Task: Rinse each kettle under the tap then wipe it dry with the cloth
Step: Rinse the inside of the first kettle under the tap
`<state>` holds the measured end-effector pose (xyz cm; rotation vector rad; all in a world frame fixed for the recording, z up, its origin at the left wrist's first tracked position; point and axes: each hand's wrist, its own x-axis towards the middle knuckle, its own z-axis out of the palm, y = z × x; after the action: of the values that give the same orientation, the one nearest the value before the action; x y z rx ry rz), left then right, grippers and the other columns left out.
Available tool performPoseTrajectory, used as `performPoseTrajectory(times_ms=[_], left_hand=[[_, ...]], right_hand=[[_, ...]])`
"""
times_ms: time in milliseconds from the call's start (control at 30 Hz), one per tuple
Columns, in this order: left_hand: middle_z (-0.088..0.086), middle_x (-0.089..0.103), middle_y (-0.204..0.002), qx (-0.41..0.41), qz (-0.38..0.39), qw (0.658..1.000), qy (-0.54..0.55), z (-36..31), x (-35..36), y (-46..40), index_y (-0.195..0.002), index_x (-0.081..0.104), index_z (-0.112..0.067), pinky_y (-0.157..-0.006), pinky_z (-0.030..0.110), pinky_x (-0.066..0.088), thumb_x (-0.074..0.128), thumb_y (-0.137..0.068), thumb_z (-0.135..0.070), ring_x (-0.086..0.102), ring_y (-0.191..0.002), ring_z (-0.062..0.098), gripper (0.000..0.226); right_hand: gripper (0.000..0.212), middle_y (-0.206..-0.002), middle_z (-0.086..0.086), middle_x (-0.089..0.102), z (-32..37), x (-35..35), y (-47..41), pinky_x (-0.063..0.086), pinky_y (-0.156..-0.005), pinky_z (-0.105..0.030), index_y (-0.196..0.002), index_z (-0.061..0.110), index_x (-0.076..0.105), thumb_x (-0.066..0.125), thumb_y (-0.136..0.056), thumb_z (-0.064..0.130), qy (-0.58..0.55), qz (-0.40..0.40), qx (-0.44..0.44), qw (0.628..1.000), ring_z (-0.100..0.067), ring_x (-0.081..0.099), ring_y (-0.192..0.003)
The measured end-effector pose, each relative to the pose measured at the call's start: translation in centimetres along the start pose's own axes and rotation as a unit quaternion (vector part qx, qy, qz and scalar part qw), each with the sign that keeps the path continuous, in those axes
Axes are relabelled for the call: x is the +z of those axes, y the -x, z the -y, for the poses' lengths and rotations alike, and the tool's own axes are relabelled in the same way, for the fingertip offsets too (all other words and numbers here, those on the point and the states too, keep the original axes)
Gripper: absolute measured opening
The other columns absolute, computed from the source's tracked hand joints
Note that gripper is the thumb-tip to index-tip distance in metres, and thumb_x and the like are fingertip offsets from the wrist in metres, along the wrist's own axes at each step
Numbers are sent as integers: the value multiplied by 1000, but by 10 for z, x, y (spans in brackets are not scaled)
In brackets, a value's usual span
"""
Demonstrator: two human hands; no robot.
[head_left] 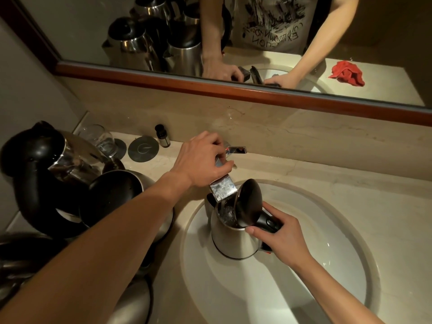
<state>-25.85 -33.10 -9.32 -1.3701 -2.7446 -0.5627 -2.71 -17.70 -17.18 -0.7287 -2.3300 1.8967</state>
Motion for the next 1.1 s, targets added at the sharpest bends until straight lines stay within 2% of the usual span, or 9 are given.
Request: performPoseTrajectory(times_ms=[100,133,300,400,500,667,733,967,1100], left_hand=[[-11,54,-99,-1,2,1000,-3,0,0,0,-72,53,-35,-71,28,27,46,-82,-59,46,-97,10,27],[-11,54,-99,-1,3,1000,-4,0,0,0,-72,53,-35,-71,29,28,46,-83,-59,46,-97,10,27],[-11,53,-98,3,1,1000,-9,1,0,-1,-73,58,-33,-70,28,29,46,-83,-60,46,-96,10,31],[-11,53,-98,1,-1,1000,-12,1,0,-1,-74,64,-30,-70,28,27,47,-82,-59,45,-95,10,35],[-12,54,-97,-2,0,1000,-6,1,0,0,-72,62,-31,-69,28,26,46,-82,-59,46,-95,10,34],[-11,55,-98,-5,1,1000,-2,0,0,0,-71,58,-33,-69,28,27,41,-80,-62,46,-96,10,35],[-11,55,-98,-5,0,1000,-4,1,0,0,-71,59,-32,-69,28,27,42,-80,-61,46,-96,10,35],[-11,55,-97,1,-6,1000,-7,1,1,-1,-70,57,-33,-67,28,27,44,-82,-60,47,-95,11,32],[-11,55,-97,3,-6,1000,-13,2,2,-1,-73,64,-29,-67,28,28,48,-83,-59,47,-95,11,35]], right_hand=[[71,-101,12,80,1,1,0,47,-73,-25,-120,64,67,96,-59,44,-9,-2,6,1000,2,63,-65],[71,-102,12,80,1,1,1,47,-74,-26,-120,64,67,96,-59,44,-6,-3,5,1000,2,63,-66],[73,-99,16,79,2,1,3,47,-74,-25,-120,61,66,99,-68,22,2,-6,-3,1000,2,64,-68],[73,-105,16,79,4,1,3,49,-77,-27,-117,68,66,99,-66,27,-1,-4,-1,1000,3,65,-72],[74,-99,18,78,4,1,2,52,-80,-32,-116,70,65,99,-67,27,0,2,4,1000,2,64,-72],[71,-101,14,78,4,3,3,47,-75,-26,-117,71,63,94,-57,49,-14,2,10,1000,2,62,-68],[71,-103,12,79,4,3,3,46,-73,-25,-117,71,64,94,-56,50,-15,3,9,1000,2,61,-67],[72,-104,15,78,4,2,3,50,-81,-34,-117,71,63,94,-56,51,-10,-1,10,1000,1,63,-72],[72,-108,12,79,4,4,3,47,-79,-33,-118,72,62,93,-57,51,-9,3,11,1000,1,62,-70]])
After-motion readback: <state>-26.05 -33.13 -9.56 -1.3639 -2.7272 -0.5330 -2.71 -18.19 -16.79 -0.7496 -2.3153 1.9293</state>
